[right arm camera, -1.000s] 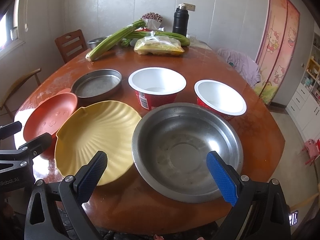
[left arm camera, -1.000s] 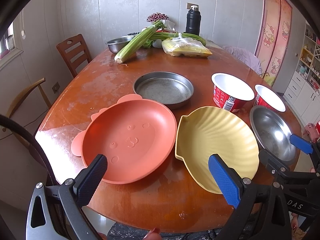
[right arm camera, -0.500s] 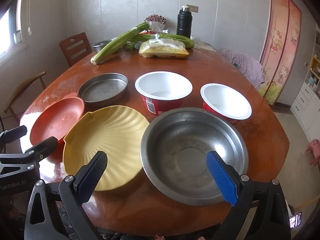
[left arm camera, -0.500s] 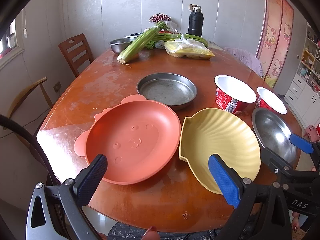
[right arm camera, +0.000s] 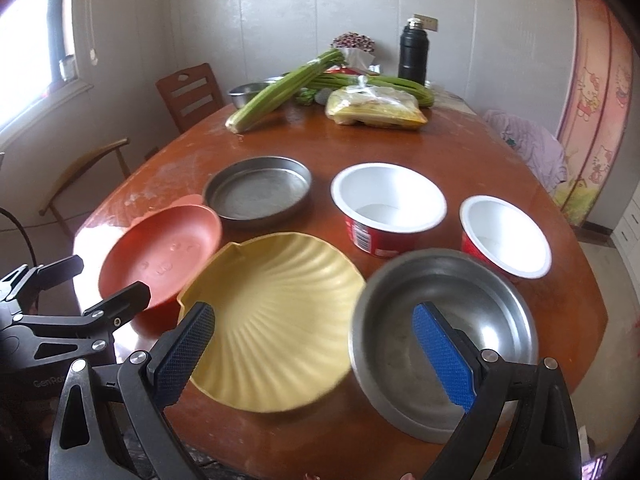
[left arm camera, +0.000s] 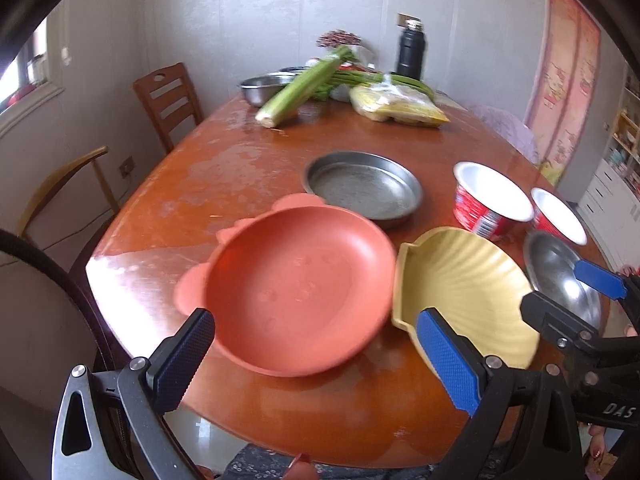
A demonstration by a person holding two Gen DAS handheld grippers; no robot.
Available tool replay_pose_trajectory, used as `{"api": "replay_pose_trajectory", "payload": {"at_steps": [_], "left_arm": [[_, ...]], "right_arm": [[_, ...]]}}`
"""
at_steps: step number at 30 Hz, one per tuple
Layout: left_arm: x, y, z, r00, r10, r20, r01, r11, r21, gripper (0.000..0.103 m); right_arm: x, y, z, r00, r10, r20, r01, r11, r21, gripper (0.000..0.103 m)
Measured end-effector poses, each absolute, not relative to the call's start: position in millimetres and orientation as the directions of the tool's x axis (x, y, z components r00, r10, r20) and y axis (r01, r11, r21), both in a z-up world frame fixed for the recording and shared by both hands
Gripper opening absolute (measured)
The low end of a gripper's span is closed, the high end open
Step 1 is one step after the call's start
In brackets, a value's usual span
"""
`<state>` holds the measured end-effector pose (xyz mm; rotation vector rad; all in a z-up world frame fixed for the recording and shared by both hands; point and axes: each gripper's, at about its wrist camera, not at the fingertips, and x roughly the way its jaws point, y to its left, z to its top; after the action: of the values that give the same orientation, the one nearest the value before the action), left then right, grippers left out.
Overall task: Organize plates and bowls
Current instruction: 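Move the left tool to the orange bear plate and grip its rim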
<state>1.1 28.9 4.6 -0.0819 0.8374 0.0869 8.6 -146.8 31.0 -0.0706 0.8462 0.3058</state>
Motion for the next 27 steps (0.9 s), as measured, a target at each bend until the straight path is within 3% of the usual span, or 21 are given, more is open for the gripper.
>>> {"api": "replay_pose_trajectory", "payload": {"at_steps": [10,22,27], "left_arm": [[-1.4,93.0,-4.6,0.637,0.099,-0.765,-0.251,0.964,-0.085,0.102],[3.6,116.4,-34.3,0.57,0.037,-0.821,-0.283,0.947,-0.154,0.102],[11.1,117.3,-42.9,0.55,0.015,-0.835,-0.285,0.943,-0.171,0.101]], "right_arm": [[42.7,-99.4,39.0,0.591,0.308,-0.745,-0.39,0.918,0.071,0.1],[85.2,-41.4,1.6,0.486,0.29,-0.825,-0.479,0.877,0.027,0.1],[98.6,-33.5,-10.7,0.44,0.306,-0.845,-0.48,0.875,0.067,0.091]]}}
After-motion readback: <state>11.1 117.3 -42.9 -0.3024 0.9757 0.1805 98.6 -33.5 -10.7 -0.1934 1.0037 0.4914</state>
